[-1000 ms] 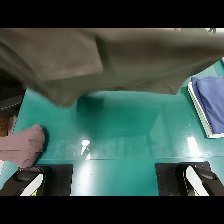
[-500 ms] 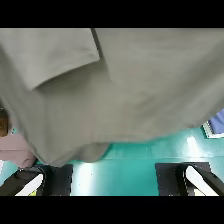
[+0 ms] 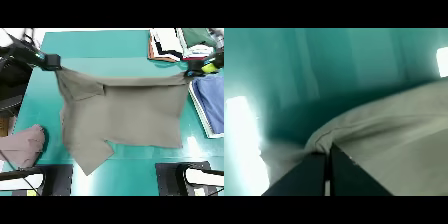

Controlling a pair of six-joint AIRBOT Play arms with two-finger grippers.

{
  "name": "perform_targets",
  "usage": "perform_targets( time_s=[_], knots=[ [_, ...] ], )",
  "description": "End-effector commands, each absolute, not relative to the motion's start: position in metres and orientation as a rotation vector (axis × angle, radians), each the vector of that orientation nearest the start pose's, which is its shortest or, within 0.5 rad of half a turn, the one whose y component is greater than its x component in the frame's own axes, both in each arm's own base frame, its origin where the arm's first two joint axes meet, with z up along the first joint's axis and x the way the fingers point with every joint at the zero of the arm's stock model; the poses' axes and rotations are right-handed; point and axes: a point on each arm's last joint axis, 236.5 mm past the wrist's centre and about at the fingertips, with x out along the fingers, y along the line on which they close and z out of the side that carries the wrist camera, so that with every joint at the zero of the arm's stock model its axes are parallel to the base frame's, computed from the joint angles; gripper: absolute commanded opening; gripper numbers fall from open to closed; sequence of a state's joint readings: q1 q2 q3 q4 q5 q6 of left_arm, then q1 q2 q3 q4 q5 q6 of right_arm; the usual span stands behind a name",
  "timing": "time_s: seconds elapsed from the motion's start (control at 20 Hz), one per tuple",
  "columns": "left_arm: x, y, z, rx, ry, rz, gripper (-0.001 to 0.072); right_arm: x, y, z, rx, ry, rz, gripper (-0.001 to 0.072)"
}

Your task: Fold the shirts.

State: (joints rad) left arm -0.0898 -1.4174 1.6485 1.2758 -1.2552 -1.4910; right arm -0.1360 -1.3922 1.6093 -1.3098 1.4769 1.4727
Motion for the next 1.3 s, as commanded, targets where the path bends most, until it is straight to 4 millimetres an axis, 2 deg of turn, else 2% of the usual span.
perform_targets(
  time_s=[0.0,0.1,0.2,0.35,0.5,0.7,0.75,0.8,0.85,1.0,1.1,1.15,1.25],
  knots=[
    [0.497,-0.104,0.074,-0.15,1.04,-0.295,0.0021,0.448,0.004,0.048,0.192,1.29,0.135,0.0015],
    [0.51,-0.097,0.072,-0.213,1.01,-0.283,0.0021,0.473,0.001,0.05,0.188,1.252,0.132,0.0014],
    [0.506,-0.09,0.071,-0.264,1.034,-0.285,0.0022,0.483,0.0,0.056,0.176,1.238,0.139,0.0015],
    [0.469,-0.087,0.05,-0.211,1.194,-0.345,0.0021,0.463,0.0,0.051,0.15,1.293,0.154,0.0015],
    [0.438,-0.091,0.018,-0.216,1.326,-0.368,0.0022,0.437,0.003,0.028,0.168,1.339,0.147,0.0015],
    [0.409,-0.09,-0.026,-0.254,1.442,-0.342,0.0023,0.415,0.007,-0.004,0.199,1.382,0.138,0.0017],
    [0.405,-0.09,-0.031,-0.277,1.462,-0.321,0.0085,0.41,0.008,-0.01,0.208,1.401,0.134,0.0053],
    [0.403,-0.089,-0.033,-0.281,1.469,-0.31,0.041,0.408,0.008,-0.013,0.216,1.41,0.127,0.0302],
    [0.403,-0.088,-0.031,-0.301,1.47,-0.29,0.0493,0.408,0.007,-0.012,0.217,1.407,0.125,0.0443],
    [0.402,-0.085,-0.004,-0.279,1.42,-0.286,0.0494,0.4,0.005,0.008,0.214,1.407,0.128,0.0439],
    [0.387,-0.07,0.016,-0.186,1.39,-0.245,0.0494,0.385,0.001,0.024,0.22,1.374,0.117,0.0438],
    [0.372,-0.064,0.02,-0.164,1.387,-0.222,0.0494,0.374,0.0,0.032,0.221,1.359,0.111,0.0438],
    [0.329,-0.065,0.015,-0.181,1.416,-0.205,0.0494,0.352,0.001,0.041,0.216,1.337,0.104,0.0436]
  ],
)
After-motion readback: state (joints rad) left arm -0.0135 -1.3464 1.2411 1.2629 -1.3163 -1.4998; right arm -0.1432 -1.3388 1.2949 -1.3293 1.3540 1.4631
